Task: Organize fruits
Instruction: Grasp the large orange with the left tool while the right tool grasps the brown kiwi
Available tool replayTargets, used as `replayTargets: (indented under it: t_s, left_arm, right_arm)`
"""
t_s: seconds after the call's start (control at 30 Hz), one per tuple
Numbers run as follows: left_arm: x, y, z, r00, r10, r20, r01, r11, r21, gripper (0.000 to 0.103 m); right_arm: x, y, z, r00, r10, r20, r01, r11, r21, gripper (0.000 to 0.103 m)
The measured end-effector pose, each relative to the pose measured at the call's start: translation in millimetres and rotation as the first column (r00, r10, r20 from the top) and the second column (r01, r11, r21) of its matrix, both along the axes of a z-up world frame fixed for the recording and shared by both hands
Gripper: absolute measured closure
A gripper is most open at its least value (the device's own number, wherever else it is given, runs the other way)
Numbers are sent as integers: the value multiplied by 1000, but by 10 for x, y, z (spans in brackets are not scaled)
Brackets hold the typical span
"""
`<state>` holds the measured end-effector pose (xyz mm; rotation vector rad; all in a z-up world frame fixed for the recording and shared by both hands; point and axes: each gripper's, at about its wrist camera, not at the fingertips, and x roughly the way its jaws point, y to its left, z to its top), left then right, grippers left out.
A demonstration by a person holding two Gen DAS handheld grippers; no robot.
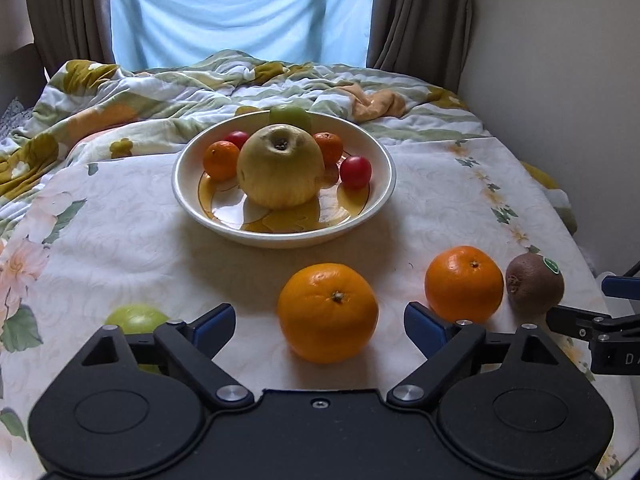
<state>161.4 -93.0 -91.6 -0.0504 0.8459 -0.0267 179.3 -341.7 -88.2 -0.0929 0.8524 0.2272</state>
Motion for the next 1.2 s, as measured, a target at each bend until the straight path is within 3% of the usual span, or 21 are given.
replayTargets:
  t_s: [0.1, 0.23, 0.53, 0.83, 0.9, 1.2]
  left_arm:
    - [59, -45, -55, 1000, -2, -15, 2, 1000, 13, 18]
    - [135, -68, -143, 999, -2, -54, 2, 1000, 9, 39]
    - [111, -81, -148, 999, -2, -50, 2, 1000, 9, 40]
    - [63, -72, -138, 998, 14, -57, -15, 1000, -10, 40]
    - [42, -69, -138, 998, 10, -58, -11, 1000, -11, 40]
    - [-95, -37, 6, 999, 27, -42, -29, 999, -32, 40]
  right_arm:
    - [65, 13, -43, 1000, 15, -9, -15, 1000, 8, 0]
    - [120, 45, -86, 999, 40, -8, -40, 999, 5, 0]
    - [244, 86, -150, 996, 86, -17, -86, 996, 23, 0]
    - [342, 94, -225, 994, 105, -40, -103, 993, 51, 12]
    - [349, 102, -236, 992, 118, -48, -115, 992, 60, 21]
    - [302, 102, -154, 991, 129, -34, -128, 991, 48, 22]
